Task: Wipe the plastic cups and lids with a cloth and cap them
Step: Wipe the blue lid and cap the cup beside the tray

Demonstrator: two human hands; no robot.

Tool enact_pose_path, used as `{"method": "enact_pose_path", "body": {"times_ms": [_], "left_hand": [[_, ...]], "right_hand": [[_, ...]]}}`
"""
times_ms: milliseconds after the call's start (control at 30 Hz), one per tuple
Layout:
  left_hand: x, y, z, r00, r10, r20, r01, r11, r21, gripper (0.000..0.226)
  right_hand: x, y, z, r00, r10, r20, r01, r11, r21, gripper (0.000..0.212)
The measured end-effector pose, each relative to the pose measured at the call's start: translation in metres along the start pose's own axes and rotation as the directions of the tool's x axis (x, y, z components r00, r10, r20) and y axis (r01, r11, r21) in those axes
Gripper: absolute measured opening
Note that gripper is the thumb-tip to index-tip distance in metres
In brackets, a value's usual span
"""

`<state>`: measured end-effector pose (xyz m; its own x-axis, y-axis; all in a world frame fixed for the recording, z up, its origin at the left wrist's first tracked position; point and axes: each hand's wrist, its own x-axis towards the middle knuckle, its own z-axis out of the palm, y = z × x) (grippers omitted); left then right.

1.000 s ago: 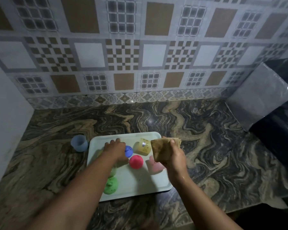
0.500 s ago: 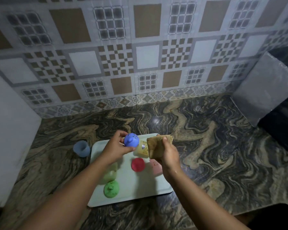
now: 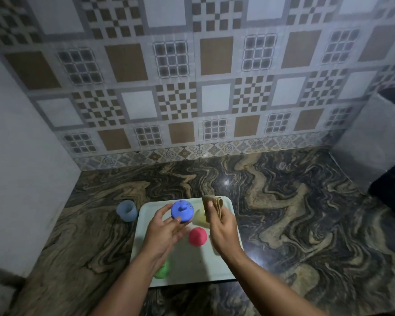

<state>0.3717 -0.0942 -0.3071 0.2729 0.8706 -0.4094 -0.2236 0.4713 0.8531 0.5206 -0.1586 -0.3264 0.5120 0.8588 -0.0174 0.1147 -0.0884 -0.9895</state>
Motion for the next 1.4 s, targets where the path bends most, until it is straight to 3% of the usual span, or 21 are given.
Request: {"method": "enact_pose_path", "body": {"times_ms": [67,133,267,333,400,433,533,567,600,733,900,1000,1033,1133,1200,1333,1400], "left_hand": [[-0.006,0.0,0.006,1.0,-0.007,0.011,0.007,1.0,0.007,0.032],[-0.012,0.003,0.011,0.997,-0.038,0.067,0.041,0.998,-0.041,0.031],[-0.019,0.011,0.008,0.99,-0.042,0.136,0.052,0.996,-0.073,0.029],[-0.016,0.016,0.006,0.994,-0.018,0.109,0.029,0.994,-0.106,0.03],[-0.015,0.022,0.007,0.992,-0.001,0.122,0.012,0.996,-0.089,0.031],[-0.018,0.025,0.008,0.988,-0.005,0.156,0.014,0.998,-0.056,0.032],[-0.028,0.026,0.012,0.972,-0.036,0.233,0.022,0.998,0.062,0.03],[-0.029,0.025,0.012,0.972,-0.032,0.233,0.016,0.997,0.07,0.031],[-0.028,0.025,0.011,0.976,-0.023,0.217,0.01,0.998,0.062,0.031],[-0.026,0.027,0.004,0.987,-0.04,0.156,0.034,0.999,0.037,0.03],[-0.026,0.038,-0.009,0.97,-0.085,0.226,0.073,0.996,0.06,0.03],[-0.018,0.05,-0.016,0.989,-0.02,0.147,0.024,0.999,-0.027,0.027],[-0.017,0.054,-0.018,0.994,0.008,0.109,0.001,0.997,-0.081,0.024],[-0.017,0.064,-0.028,0.997,0.058,0.047,-0.049,0.984,-0.173,0.022],[-0.017,0.064,-0.035,0.997,0.055,0.055,-0.048,0.99,-0.132,0.021],[-0.014,0.054,-0.052,0.998,0.059,0.038,-0.059,0.998,0.018,0.023],[-0.011,0.048,-0.053,0.996,0.086,0.018,-0.088,0.989,0.116,0.023]], "right_hand": [[-0.013,0.002,0.0,0.938,-0.3,0.172,0.335,0.912,-0.237,0.047],[-0.009,0.015,0.003,0.863,-0.418,0.283,0.497,0.798,-0.339,0.056],[0.005,-0.007,-0.009,0.958,-0.222,0.179,0.269,0.912,-0.309,0.031],[-0.004,-0.006,-0.012,0.916,-0.348,0.199,0.399,0.838,-0.371,0.043],[-0.016,0.008,-0.013,0.793,-0.527,0.306,0.608,0.656,-0.447,0.059],[-0.018,0.013,-0.013,0.777,-0.543,0.319,0.628,0.631,-0.455,0.062],[-0.014,0.009,-0.009,0.894,-0.405,0.193,0.449,0.818,-0.36,0.055],[-0.013,0.005,-0.009,0.909,-0.367,0.196,0.415,0.834,-0.364,0.055],[-0.014,0.003,-0.008,0.9,-0.372,0.23,0.435,0.806,-0.402,0.057],[-0.029,0.014,-0.013,0.762,-0.49,0.423,0.642,0.492,-0.588,0.064],[-0.02,-0.001,-0.016,0.769,-0.459,0.444,0.639,0.543,-0.545,0.066],[-0.023,-0.004,-0.011,0.699,-0.46,0.548,0.711,0.372,-0.596,0.066],[-0.025,-0.001,-0.011,0.717,-0.409,0.564,0.695,0.367,-0.618,0.063],[-0.019,0.002,-0.02,0.878,-0.158,0.451,0.443,0.624,-0.644,0.034],[-0.009,0.001,-0.023,0.929,-0.082,0.361,0.289,0.77,-0.569,0.016],[0.016,-0.017,-0.011,0.967,-0.089,0.237,0.172,0.918,-0.357,0.024],[0.015,-0.031,0.006,0.964,-0.173,0.204,0.227,0.932,-0.281,0.032]]}}
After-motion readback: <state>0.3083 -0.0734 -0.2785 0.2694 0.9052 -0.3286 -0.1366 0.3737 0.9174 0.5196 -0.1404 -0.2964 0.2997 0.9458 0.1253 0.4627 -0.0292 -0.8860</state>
